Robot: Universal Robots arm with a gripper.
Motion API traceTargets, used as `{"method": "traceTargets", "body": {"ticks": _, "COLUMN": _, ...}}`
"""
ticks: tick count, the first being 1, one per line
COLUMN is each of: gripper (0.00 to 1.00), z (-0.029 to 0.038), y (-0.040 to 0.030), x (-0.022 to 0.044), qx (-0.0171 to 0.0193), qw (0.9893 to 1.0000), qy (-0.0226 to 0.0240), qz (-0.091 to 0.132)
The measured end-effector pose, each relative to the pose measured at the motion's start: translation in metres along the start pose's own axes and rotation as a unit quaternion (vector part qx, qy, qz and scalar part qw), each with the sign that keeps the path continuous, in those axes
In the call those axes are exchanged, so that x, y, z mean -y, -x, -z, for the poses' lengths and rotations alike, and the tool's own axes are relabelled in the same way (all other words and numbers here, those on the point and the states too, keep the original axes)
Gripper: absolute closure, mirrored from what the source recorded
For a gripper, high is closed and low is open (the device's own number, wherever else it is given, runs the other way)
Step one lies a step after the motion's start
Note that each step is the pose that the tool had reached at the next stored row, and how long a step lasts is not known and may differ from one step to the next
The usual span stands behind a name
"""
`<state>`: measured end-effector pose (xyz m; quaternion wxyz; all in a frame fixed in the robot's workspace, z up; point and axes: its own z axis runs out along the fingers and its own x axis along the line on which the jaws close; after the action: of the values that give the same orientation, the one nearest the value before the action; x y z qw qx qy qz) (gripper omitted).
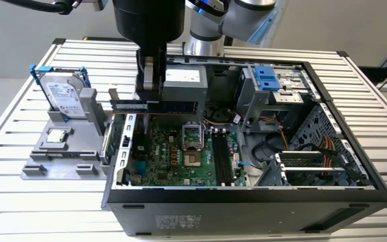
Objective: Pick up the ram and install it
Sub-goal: 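Pick up the ram and move it above insertion slot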
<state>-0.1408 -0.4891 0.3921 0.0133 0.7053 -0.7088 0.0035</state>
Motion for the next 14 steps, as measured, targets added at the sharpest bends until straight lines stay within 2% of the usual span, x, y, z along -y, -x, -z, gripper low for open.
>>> {"method": "traceTargets", "body": {"ticks": 14, "gripper": 1.00, "z": 0.0001, "y": 0.0000, "x": 0.0076, "qx": 0.0000, "qw": 1.0000, "qy": 0.0002, "qz": 0.000}}
